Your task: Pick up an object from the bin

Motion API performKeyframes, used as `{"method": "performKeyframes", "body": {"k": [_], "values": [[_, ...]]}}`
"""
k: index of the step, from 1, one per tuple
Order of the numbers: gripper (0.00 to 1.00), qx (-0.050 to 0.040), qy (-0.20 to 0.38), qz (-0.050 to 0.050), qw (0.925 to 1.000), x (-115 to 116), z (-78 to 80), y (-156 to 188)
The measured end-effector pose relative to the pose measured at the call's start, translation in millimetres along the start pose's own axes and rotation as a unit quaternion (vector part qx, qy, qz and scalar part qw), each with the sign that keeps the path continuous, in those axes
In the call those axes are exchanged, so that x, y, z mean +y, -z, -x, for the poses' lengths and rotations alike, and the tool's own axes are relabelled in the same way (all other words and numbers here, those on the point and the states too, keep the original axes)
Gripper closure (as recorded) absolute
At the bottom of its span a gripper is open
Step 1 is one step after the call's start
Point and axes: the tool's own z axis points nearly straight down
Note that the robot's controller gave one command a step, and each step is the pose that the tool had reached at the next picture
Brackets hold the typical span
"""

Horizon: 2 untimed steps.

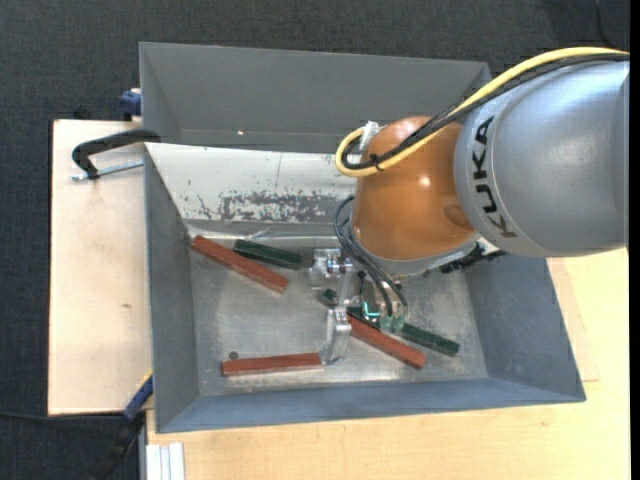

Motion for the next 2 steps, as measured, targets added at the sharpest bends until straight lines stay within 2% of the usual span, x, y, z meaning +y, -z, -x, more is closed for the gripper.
{"method": "performKeyframes", "body": {"k": [1,2], "values": [[0.0,-0.0036,-0.001,0.0,1.0,-0.6,1.4,4.0],[0.0,-0.0018,0.029,-0.001,0.9996,3.0,-0.1,-76.8]]}}
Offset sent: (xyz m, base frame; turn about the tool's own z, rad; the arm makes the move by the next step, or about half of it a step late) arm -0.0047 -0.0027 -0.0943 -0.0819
